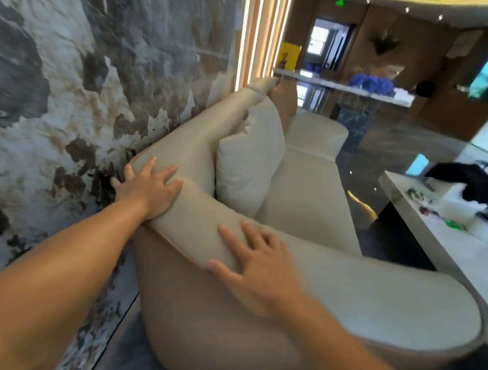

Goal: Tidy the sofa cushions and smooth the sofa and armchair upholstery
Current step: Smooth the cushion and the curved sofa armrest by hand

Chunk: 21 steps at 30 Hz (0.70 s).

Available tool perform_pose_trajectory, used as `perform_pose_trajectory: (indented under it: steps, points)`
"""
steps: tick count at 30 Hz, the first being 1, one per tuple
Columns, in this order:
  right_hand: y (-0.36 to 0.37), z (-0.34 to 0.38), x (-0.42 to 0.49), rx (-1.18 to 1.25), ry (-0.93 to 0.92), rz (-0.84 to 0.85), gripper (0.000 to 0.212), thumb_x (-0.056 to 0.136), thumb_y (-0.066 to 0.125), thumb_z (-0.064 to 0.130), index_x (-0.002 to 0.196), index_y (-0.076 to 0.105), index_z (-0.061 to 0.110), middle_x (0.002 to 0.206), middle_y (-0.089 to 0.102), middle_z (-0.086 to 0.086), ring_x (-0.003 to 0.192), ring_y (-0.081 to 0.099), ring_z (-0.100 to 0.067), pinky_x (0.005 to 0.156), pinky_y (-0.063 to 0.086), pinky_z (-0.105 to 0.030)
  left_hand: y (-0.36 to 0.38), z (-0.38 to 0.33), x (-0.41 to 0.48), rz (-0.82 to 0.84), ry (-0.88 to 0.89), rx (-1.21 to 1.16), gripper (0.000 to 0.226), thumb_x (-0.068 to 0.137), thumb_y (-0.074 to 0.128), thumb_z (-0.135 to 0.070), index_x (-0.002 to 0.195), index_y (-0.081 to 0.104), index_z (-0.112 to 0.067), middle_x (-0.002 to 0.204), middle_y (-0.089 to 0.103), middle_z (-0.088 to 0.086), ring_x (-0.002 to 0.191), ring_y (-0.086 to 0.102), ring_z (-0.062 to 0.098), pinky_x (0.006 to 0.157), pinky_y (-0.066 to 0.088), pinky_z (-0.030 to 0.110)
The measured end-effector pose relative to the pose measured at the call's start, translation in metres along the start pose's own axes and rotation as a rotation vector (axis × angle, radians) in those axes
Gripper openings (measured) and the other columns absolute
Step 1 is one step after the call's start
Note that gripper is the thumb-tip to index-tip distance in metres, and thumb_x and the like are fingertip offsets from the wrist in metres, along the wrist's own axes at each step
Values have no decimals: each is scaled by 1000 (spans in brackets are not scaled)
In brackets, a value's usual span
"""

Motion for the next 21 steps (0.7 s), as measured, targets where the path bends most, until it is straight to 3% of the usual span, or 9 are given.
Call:
perform_pose_trajectory:
  steps: [3, 5, 9, 21]
  points:
    - [-3, -43, -31, -67, 78, -65, 82, 71, -1, 89, 147, -3, 58, 165, 15, 4, 148, 17, -28, 117, 16, -54, -16, -23, -11, -179, 244, 132, 50, 95, 17, -58, 135, 46, -52, 156, 31, -14, 147, 13, 24, 112, 2, 65]
    - [-4, -50, -39, -112, 112, -139, 82, 73, -2, 89, 148, 4, 56, 162, 25, 3, 145, 24, -33, 113, 21, -59, -7, -36, -12, -93, 383, 151, 49, 98, 15, -55, 136, 45, -52, 155, 32, -17, 147, 17, 17, 113, -1, 62]
    - [-5, -43, -33, -116, 87, -143, 80, 77, 6, 86, 148, 20, 51, 155, 37, 2, 136, 35, -34, 108, 30, -56, 2, -31, 2, -2, 360, 76, 48, 98, 17, -51, 138, 43, -52, 157, 27, -18, 148, 12, 14, 115, -1, 58]
    - [-5, -47, -27, -75, 99, -161, 74, 80, 14, 84, 145, 32, 51, 149, 48, -2, 132, 40, -40, 105, 30, -62, 1, -33, 11, -16, 339, 149, 47, 99, 14, -49, 139, 41, -51, 157, 26, -20, 148, 11, 14, 116, 5, 59]
Point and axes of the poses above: each hand's wrist, its own x-axis towards the middle knuckle, its own y-axis out of the palm, z = x × y, the point moved 8 cm from there along x, towards the middle knuckle
